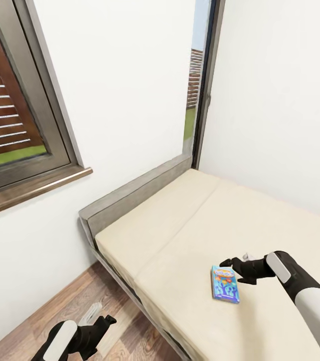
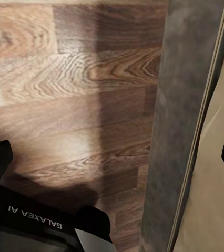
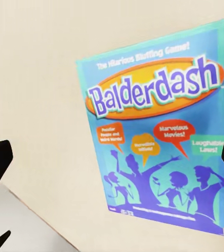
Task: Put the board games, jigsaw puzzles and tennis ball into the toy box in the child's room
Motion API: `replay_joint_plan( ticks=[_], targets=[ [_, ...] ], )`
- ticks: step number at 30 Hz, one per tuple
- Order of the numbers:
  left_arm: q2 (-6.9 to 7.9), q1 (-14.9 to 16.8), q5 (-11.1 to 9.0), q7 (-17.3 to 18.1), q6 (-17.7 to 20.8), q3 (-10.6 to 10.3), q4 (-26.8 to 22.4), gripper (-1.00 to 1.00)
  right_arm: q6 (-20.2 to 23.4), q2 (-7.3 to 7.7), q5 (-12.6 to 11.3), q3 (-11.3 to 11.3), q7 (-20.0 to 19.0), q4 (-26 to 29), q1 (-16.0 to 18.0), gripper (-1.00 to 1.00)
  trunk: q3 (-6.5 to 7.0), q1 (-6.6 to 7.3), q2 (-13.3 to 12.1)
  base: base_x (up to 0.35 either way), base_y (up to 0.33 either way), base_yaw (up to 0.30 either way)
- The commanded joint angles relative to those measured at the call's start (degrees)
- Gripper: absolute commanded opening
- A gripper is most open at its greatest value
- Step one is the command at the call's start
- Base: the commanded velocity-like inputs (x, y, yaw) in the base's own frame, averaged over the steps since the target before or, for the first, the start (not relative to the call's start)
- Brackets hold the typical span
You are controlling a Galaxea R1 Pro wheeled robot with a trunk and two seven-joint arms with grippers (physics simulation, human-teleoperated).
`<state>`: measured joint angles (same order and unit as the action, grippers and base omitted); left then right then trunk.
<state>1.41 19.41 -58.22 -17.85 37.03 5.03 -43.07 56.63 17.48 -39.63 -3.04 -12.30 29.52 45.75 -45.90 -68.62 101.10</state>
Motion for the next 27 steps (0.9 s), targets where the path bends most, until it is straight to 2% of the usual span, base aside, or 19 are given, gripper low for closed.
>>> replay_joint_plan(
  ticks=[1,21,27],
  targets=[
    [-0.01,0.0,-0.6,-0.5,0.2,0.1,-0.1,1.00,0.0,0.07,0.4,-0.3,-0.5,0.0,0.0,1.00,-0.05,0.00,0.0,0.000,0.000,0.000],
    [-0.01,0.0,-0.7,-0.5,0.2,0.1,-0.1,1.00,-0.3,0.43,0.4,-0.2,-1.4,0.1,0.1,1.00,-0.05,0.00,0.0,0.000,0.000,0.000],
    [-0.01,0.0,-0.7,-0.5,0.2,0.2,-0.1,1.00,-2.4,0.93,0.4,-0.1,-1.4,0.0,0.0,1.00,-0.05,0.00,0.0,0.000,0.000,0.000]
  ],
)
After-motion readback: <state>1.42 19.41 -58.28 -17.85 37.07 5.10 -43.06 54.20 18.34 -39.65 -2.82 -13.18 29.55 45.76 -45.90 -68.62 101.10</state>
